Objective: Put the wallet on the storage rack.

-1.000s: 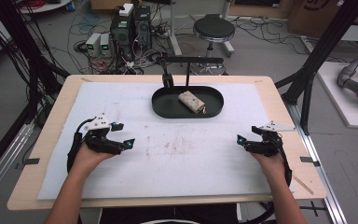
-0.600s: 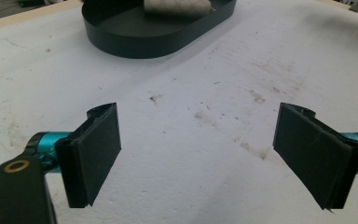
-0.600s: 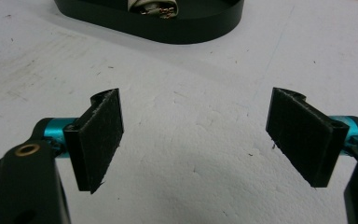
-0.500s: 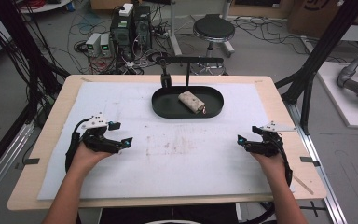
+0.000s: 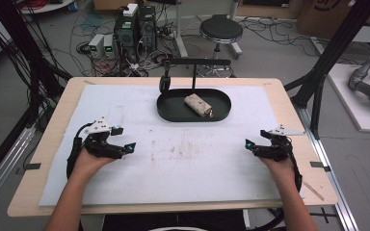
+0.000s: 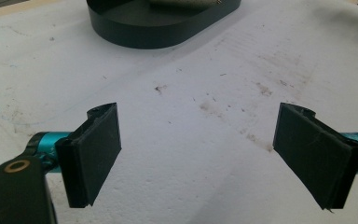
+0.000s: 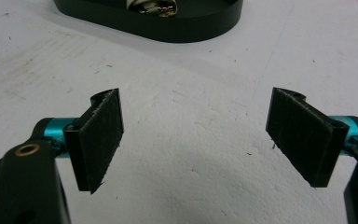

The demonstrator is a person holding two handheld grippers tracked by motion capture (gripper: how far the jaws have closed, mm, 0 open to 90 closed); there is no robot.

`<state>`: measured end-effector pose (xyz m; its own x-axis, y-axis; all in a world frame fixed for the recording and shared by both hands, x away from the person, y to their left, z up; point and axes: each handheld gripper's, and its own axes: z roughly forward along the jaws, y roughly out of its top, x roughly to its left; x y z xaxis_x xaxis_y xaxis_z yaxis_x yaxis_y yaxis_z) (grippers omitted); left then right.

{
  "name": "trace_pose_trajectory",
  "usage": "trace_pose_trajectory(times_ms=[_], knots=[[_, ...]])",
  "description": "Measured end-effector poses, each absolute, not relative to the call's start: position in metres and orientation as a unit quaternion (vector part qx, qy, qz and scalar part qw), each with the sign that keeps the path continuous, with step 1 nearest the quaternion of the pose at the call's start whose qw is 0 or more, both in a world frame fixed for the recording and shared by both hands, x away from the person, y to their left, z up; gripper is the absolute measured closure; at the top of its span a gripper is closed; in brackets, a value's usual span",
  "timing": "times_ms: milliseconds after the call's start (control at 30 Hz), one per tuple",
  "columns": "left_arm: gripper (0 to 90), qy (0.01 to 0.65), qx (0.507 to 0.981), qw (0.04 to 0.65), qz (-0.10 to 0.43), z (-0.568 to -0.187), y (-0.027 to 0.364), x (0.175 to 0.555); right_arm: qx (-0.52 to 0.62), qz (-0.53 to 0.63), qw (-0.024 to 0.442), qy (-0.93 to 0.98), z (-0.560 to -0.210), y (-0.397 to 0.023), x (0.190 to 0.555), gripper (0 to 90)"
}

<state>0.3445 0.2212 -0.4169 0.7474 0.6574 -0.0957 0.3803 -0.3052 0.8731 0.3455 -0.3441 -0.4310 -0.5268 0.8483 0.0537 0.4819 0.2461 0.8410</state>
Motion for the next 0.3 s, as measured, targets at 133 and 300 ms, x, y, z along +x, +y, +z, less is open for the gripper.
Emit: trace_pose_trajectory(times_ms=[133,300], knots=[[15.0,0.325,0.795,0.492,0.143,-0.4168,0.2212,0.3446,0.438,0.431,0.213,0.760,-0.4310,-0.3438,0.3454,19.4],[15.0,0.324,0.798,0.487,0.146,-0.4171,0.2202,0.3443,0.436,0.430,0.216,0.761,-0.4309,-0.3430,0.3452,19.3]])
